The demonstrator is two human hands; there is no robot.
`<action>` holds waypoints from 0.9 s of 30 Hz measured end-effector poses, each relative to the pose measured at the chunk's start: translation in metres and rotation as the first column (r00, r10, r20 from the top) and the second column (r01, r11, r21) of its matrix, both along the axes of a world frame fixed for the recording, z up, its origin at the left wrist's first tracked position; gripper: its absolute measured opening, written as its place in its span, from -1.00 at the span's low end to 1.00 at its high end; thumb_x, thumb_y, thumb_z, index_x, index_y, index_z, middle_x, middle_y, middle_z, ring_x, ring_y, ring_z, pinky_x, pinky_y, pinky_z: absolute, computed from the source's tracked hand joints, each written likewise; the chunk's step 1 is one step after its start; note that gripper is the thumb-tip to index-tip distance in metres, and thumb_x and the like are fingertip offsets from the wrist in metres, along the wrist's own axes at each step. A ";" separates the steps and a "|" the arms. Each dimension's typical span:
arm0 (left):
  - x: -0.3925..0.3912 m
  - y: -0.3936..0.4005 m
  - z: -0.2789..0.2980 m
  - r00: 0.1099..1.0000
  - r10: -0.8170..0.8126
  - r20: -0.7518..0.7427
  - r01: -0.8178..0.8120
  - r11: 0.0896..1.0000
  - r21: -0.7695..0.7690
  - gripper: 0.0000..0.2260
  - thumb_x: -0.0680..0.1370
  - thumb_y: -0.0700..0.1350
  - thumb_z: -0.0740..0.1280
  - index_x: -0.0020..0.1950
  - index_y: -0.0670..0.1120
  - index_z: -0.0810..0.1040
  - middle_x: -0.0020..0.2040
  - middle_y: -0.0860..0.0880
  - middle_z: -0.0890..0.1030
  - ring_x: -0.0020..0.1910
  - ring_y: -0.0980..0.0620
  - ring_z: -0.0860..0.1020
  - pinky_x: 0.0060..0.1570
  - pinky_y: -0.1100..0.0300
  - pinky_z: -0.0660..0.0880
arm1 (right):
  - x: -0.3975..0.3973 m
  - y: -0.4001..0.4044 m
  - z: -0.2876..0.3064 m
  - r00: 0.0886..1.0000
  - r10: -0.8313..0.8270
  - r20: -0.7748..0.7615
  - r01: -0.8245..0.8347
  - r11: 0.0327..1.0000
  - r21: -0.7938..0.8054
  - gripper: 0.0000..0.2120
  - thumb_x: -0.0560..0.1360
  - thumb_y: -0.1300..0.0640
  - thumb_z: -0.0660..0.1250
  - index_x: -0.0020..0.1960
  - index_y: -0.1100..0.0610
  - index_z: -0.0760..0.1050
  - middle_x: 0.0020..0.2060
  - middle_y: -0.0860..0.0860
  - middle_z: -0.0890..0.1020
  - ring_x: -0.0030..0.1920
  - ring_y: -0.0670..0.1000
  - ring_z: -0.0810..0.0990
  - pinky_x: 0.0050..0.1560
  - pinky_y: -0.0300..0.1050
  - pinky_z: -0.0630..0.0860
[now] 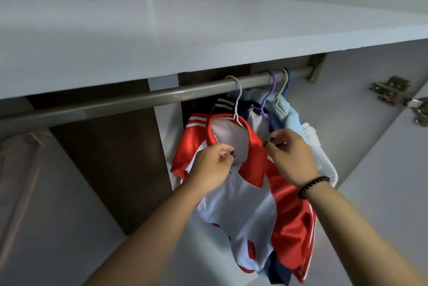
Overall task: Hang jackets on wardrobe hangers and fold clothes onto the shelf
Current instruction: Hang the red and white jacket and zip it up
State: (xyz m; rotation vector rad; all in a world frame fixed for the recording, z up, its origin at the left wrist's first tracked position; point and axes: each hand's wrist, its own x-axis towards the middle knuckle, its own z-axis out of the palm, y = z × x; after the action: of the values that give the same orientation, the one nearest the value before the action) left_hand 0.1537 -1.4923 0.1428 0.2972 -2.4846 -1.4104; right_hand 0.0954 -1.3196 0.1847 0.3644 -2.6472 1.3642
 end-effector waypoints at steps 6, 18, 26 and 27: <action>-0.043 0.020 0.017 1.000 0.017 0.009 -0.016 0.995 -0.097 -0.83 0.59 -0.09 0.26 0.08 -0.14 0.54 -0.04 -0.07 0.65 0.04 -0.09 0.59 0.05 0.08 0.48 | 0.003 -0.003 -0.059 0.989 0.142 -0.044 -0.132 0.973 0.188 -0.86 0.53 0.15 0.32 -0.15 0.20 0.54 -0.28 0.10 0.64 -0.24 0.11 0.57 -0.23 -0.08 0.37; -0.046 0.034 0.006 0.976 0.215 0.047 -0.210 0.974 -0.084 -0.85 0.56 -0.04 0.28 0.03 -0.11 0.48 -0.20 -0.05 0.57 -0.20 -0.09 0.59 -0.18 0.02 0.55 | 0.028 0.001 -0.083 0.915 0.346 -0.209 -0.330 0.938 0.111 -0.64 0.59 0.05 0.12 0.32 0.08 0.49 -0.09 -0.04 0.64 -0.03 -0.06 0.56 0.07 -0.26 0.41; -0.053 0.054 0.007 0.976 0.215 0.040 -0.206 0.965 -0.162 -0.51 0.56 -0.20 0.24 0.49 -0.17 0.27 -0.32 -0.01 0.47 -0.43 0.15 0.46 -0.49 0.41 0.35 | -0.036 0.034 -0.065 0.946 0.148 -0.289 -0.074 0.965 0.252 -0.50 0.30 0.37 0.38 0.25 0.30 0.44 0.02 0.19 0.55 -0.03 0.17 0.50 -0.03 -0.09 0.47; -0.054 0.055 0.007 0.976 0.213 0.036 -0.204 0.965 -0.165 -0.53 0.55 -0.22 0.24 0.46 -0.21 0.29 -0.35 -0.03 0.46 -0.47 0.16 0.45 -0.49 0.41 0.36 | -0.037 0.034 -0.064 0.960 0.185 -0.212 -0.132 0.961 0.241 -0.57 0.36 0.38 0.33 0.23 0.29 0.45 -0.01 0.18 0.57 -0.07 0.18 0.54 -0.11 -0.11 0.47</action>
State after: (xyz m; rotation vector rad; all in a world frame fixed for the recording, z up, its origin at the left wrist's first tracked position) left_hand 0.1002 -1.4376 0.1497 0.5513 -2.5045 -1.1260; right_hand 0.0586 -1.2857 0.1206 0.7328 -2.6230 0.9866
